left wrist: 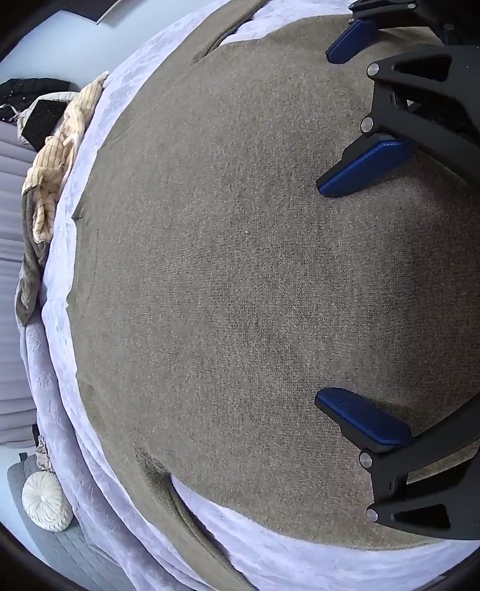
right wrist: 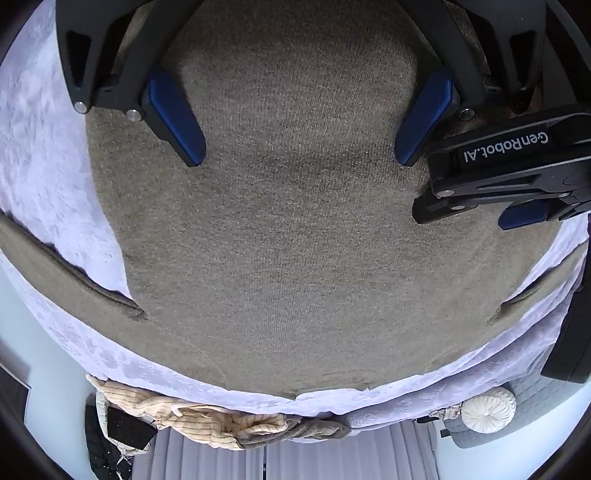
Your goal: Fold small clothes
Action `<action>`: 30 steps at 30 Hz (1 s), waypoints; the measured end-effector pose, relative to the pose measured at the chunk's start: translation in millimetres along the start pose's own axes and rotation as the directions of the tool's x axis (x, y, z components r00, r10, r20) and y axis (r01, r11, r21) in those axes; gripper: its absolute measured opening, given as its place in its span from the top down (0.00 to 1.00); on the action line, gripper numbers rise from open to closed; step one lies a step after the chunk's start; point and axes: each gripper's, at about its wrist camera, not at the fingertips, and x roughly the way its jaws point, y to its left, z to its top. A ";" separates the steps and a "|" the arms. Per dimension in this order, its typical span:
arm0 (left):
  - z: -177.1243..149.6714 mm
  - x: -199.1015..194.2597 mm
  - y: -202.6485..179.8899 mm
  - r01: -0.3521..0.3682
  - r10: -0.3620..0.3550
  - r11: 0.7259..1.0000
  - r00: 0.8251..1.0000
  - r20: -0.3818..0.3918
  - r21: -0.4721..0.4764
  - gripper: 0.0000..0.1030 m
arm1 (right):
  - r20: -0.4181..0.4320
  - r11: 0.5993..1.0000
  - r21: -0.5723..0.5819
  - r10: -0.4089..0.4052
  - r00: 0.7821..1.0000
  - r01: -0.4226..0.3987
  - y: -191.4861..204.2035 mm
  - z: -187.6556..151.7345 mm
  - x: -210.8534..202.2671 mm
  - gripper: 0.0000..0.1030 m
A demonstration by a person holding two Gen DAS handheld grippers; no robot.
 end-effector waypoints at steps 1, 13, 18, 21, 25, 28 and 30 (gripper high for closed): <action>1.4 0.1 -0.1 -0.004 0.004 1.000 1.000 0.005 0.006 0.00 | 0.000 1.000 0.000 0.001 1.000 -0.001 0.0 0.8 0.4 0.01; -5.4 -0.2 -5.7 -0.014 0.014 1.000 1.000 0.005 0.023 0.00 | 0.001 1.000 -0.003 -0.001 1.000 0.001 2.5 0.6 0.3 0.01; -4.0 3.0 -6.4 -0.012 0.012 1.000 1.000 -0.017 0.022 0.00 | -0.015 1.000 -0.006 -0.002 1.000 0.002 2.3 2.8 1.4 0.01; -0.9 4.5 -6.0 -0.007 0.007 1.000 0.999 -0.035 0.013 0.00 | -0.028 1.000 -0.009 -0.002 1.000 0.002 1.7 5.0 2.3 0.01; 7.7 7.1 -2.5 0.000 -0.002 1.000 0.997 -0.076 -0.016 0.00 | -0.054 1.000 -0.009 0.001 0.999 -0.002 1.2 9.3 3.5 0.01; 7.5 6.8 -3.2 -0.006 0.005 1.000 0.997 -0.071 -0.003 0.00 | -0.073 1.000 -0.010 0.001 0.997 -0.002 1.4 10.8 4.1 0.01; 7.7 7.1 -1.9 -0.005 0.005 1.000 0.998 -0.063 -0.007 0.00 | -0.090 1.000 -0.015 -0.002 0.996 0.000 1.6 12.4 4.6 0.01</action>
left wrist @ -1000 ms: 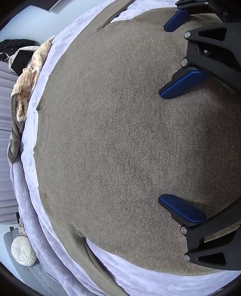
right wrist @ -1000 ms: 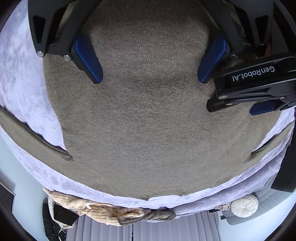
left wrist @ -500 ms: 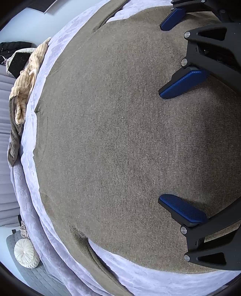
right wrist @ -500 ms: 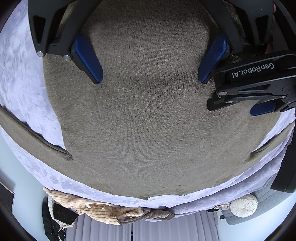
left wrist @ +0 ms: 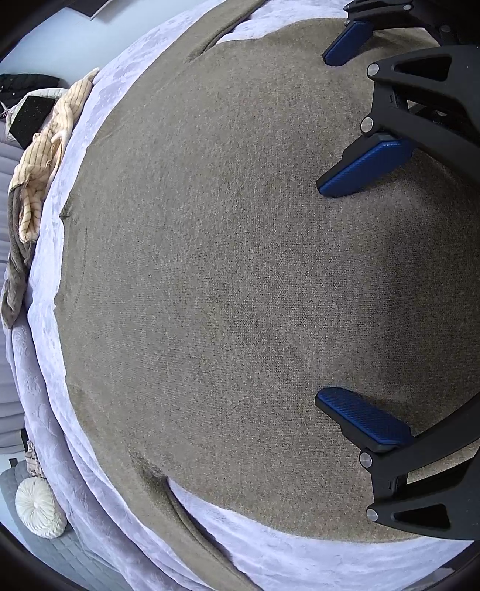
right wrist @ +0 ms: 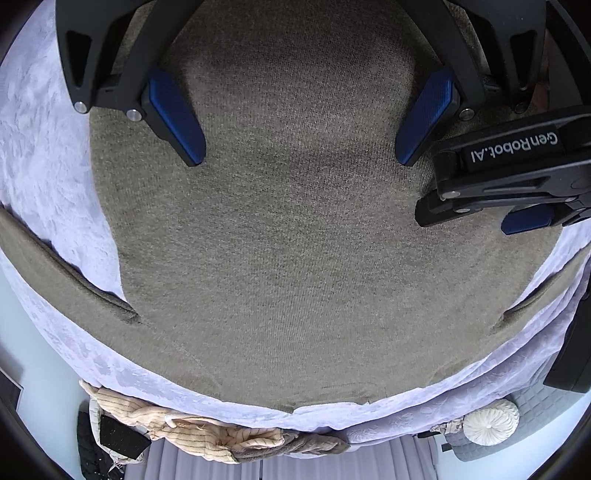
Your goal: Fold small clothes
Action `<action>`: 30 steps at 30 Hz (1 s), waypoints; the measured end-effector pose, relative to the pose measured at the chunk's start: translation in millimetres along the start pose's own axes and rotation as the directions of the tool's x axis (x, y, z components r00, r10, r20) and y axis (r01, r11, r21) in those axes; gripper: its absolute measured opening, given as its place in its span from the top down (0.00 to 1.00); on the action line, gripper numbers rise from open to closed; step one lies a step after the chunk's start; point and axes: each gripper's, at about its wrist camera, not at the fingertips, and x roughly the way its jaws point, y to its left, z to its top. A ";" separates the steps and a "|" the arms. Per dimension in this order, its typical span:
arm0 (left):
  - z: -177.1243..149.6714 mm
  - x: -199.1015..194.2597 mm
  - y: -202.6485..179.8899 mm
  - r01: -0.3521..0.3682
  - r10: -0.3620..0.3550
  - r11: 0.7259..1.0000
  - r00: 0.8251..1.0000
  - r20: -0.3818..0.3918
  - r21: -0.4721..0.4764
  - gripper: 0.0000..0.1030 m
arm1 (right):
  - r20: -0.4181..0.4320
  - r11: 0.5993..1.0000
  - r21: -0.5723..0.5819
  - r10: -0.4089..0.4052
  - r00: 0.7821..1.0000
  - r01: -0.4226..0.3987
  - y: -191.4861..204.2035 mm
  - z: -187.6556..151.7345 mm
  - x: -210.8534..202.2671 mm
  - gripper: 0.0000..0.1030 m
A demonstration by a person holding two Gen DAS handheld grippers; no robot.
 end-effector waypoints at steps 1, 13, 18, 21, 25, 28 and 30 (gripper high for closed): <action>0.2 0.1 0.4 0.001 -0.001 1.000 1.000 0.000 -0.002 0.00 | -0.007 1.000 -0.004 0.000 1.000 0.000 0.0 0.8 0.2 0.01; 19.2 -20.2 -9.3 -0.014 0.014 1.000 1.000 -0.007 0.004 0.00 | -0.025 0.999 0.022 0.032 0.999 -0.031 -12.2 16.7 -16.8 0.01; 29.1 -14.1 -22.6 -0.017 0.018 1.000 1.000 -0.026 0.022 0.00 | -0.039 0.999 0.027 0.041 0.998 -0.040 -13.8 21.8 -16.2 0.01; 33.1 -14.4 -28.6 -0.014 0.015 0.999 0.999 -0.035 0.038 0.00 | -0.041 0.998 0.038 0.047 0.998 -0.045 -16.5 26.7 -18.2 0.01; 39.1 -22.1 -40.3 -0.021 0.023 0.997 1.000 -0.017 0.071 0.00 | -0.011 0.998 0.039 0.050 0.999 -0.050 -21.0 39.7 -27.6 0.01; 45.2 -26.8 -46.9 -0.007 0.007 0.997 1.000 -0.004 0.075 0.00 | -0.002 0.999 0.021 0.033 0.999 -0.033 -23.4 46.9 -33.4 0.01; 48.1 -28.4 -52.6 0.003 -0.002 0.996 1.000 -0.005 0.084 0.00 | -0.004 1.000 0.019 0.021 1.000 -0.021 -27.5 50.4 -33.4 0.01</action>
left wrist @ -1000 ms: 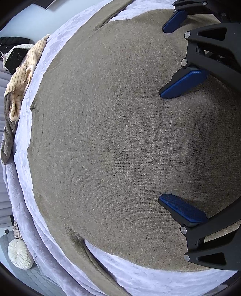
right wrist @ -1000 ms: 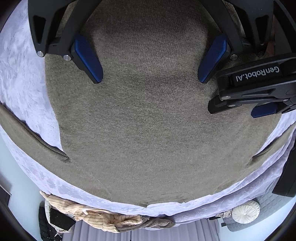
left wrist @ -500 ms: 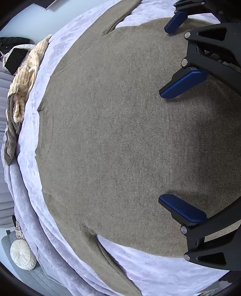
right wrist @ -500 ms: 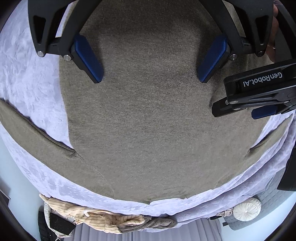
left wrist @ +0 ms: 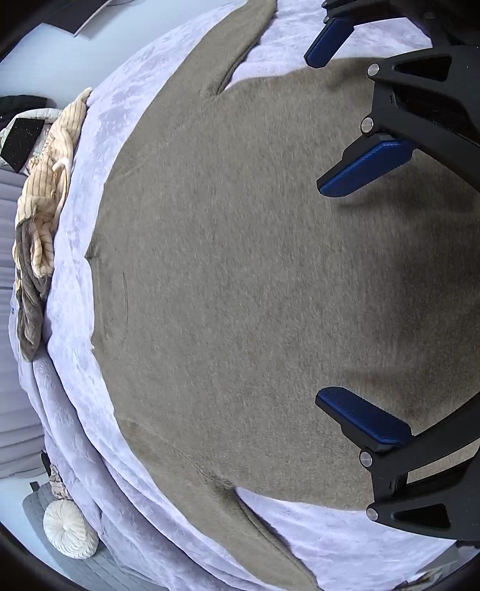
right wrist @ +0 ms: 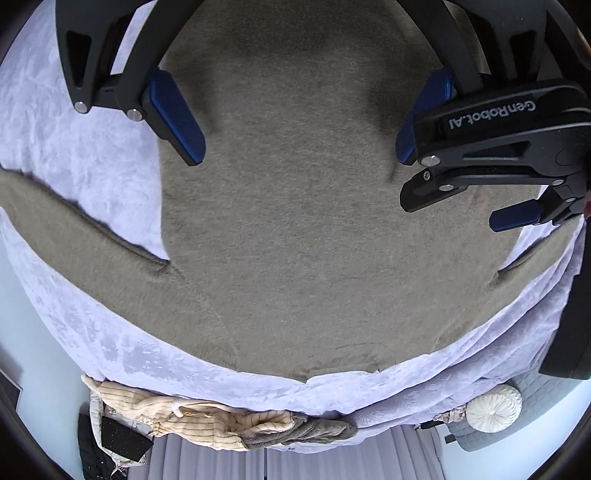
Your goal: Fold small clothes
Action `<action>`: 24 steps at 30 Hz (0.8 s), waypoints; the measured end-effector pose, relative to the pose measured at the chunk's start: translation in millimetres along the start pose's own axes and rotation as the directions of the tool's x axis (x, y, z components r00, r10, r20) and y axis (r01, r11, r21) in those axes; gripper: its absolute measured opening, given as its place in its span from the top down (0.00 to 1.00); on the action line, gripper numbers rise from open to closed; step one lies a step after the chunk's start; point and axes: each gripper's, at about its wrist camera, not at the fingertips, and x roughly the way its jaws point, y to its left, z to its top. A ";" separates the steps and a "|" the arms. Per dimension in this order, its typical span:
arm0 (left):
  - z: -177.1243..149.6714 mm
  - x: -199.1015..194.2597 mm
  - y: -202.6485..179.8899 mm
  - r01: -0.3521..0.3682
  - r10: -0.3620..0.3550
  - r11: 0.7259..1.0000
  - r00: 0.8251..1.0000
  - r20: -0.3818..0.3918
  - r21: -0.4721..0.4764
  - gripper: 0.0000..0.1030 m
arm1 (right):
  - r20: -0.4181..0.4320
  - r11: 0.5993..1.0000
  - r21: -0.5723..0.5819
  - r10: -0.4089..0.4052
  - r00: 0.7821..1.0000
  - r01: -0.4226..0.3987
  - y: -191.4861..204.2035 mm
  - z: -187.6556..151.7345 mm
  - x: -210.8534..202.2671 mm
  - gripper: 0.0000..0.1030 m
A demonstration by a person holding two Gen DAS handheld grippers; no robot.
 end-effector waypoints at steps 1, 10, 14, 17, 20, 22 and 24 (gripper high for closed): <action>1.8 -0.1 -2.9 0.002 -0.002 1.000 1.000 -0.005 0.004 0.00 | 0.001 1.000 0.001 -0.009 1.000 0.009 -3.4 1.1 -0.3 0.01; 45.2 -8.8 -39.4 0.034 -0.034 0.998 0.999 0.005 0.045 0.00 | 0.013 0.985 0.154 -0.085 0.996 0.082 -74.3 13.3 -3.6 0.01; 60.7 -5.9 -54.6 0.060 -0.060 0.997 0.998 -0.002 0.044 0.00 | 0.030 0.964 0.237 -0.129 0.991 0.118 -117.5 19.7 -11.8 0.01; 67.7 -6.1 -72.0 0.059 -0.059 0.996 0.998 0.002 0.064 0.00 | 0.039 0.946 0.291 -0.165 0.986 0.147 -147.1 21.6 -20.1 0.01; 72.1 -4.5 -91.1 0.059 -0.059 0.994 0.998 0.004 0.094 0.00 | 0.052 0.925 0.343 -0.196 0.979 0.167 -176.6 18.8 -28.6 0.00; 73.4 -2.1 -103.0 0.065 -0.065 0.992 0.998 -0.003 0.107 0.00 | 0.051 0.908 0.378 -0.216 0.975 0.181 -197.9 15.9 -30.9 0.00; 75.3 1.6 -115.2 0.069 -0.068 0.991 0.998 -0.011 0.115 0.00 | 0.041 0.887 0.419 -0.234 0.971 0.196 -221.3 10.2 -30.9 0.00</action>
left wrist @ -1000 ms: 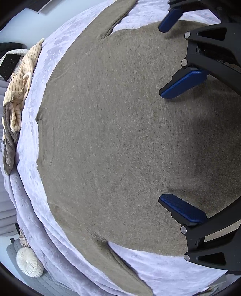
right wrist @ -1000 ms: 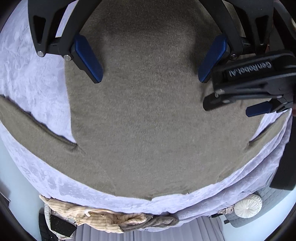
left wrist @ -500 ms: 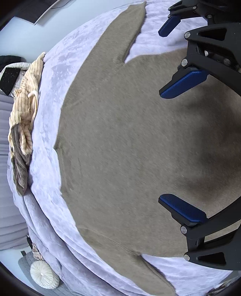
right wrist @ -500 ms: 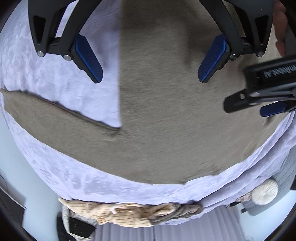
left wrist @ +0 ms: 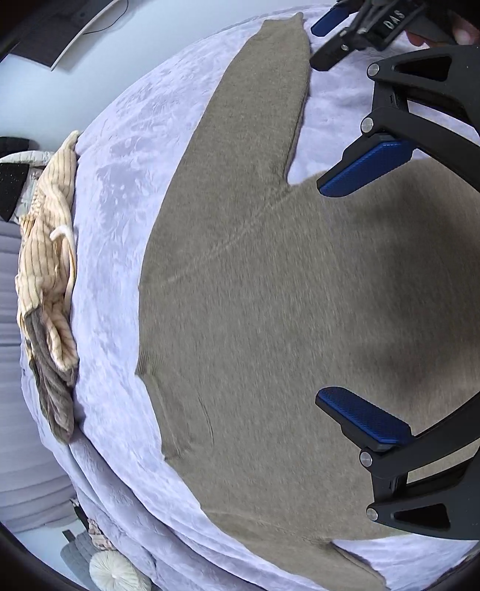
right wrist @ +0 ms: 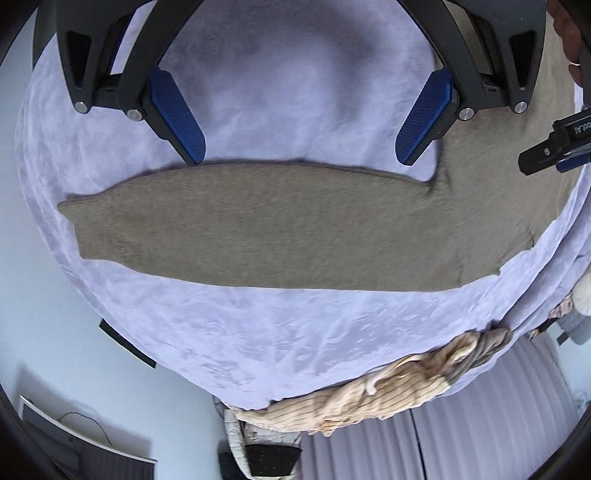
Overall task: Fold small clothes
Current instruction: 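Grasp the sweater sleeve cuff with the right gripper and lift it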
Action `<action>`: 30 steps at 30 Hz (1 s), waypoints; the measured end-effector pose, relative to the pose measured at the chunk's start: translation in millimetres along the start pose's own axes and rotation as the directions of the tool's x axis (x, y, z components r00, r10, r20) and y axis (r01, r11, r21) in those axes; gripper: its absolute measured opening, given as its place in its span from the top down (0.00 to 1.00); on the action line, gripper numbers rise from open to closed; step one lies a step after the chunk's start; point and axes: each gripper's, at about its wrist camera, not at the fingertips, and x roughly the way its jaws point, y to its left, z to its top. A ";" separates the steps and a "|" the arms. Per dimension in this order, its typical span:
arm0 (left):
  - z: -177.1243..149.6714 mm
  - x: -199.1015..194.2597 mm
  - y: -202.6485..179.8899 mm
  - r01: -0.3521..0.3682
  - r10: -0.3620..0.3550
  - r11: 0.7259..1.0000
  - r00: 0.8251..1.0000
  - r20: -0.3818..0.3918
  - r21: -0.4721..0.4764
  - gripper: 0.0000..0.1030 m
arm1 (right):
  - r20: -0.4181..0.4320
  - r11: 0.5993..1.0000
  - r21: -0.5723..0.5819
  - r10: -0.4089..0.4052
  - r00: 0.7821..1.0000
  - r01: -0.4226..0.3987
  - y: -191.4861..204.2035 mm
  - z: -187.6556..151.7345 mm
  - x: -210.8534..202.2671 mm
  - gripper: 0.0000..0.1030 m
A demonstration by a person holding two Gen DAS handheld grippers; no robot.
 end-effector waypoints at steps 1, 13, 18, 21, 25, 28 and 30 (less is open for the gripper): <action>1.3 2.6 -5.9 -0.001 0.001 1.000 1.000 -0.004 0.004 0.00 | 0.003 1.000 0.016 -0.009 1.000 0.009 -12.0 -0.8 0.0 0.00; 19.8 32.8 -58.0 0.015 -0.014 0.999 0.999 -0.037 0.031 0.00 | 0.009 0.951 0.306 -0.045 0.999 0.040 -154.6 17.3 23.7 0.00; 30.4 44.6 -70.7 0.001 0.001 0.999 0.999 -0.042 0.039 0.00 | 0.058 0.930 0.367 0.003 0.998 -0.024 -185.4 26.9 38.6 0.01; 35.9 52.6 -75.1 -0.012 0.013 0.999 0.999 -0.053 0.030 0.00 | 0.096 0.928 0.363 0.050 0.994 -0.082 -193.0 34.0 45.8 0.10; 41.8 62.0 -77.8 -0.018 0.019 1.000 0.999 -0.049 0.019 0.00 | 0.117 0.927 0.350 0.103 0.988 -0.138 -200.2 42.2 53.8 0.61; 45.5 73.9 -78.7 -0.018 0.018 1.000 0.998 -0.063 -0.002 0.00 | 0.130 0.922 0.342 0.142 0.981 -0.179 -202.2 43.4 60.1 0.87; 47.8 82.8 -78.7 -0.024 0.023 1.000 0.997 -0.074 -0.014 0.00 | 0.177 0.914 0.343 0.166 0.970 -0.218 -203.0 40.7 51.2 0.95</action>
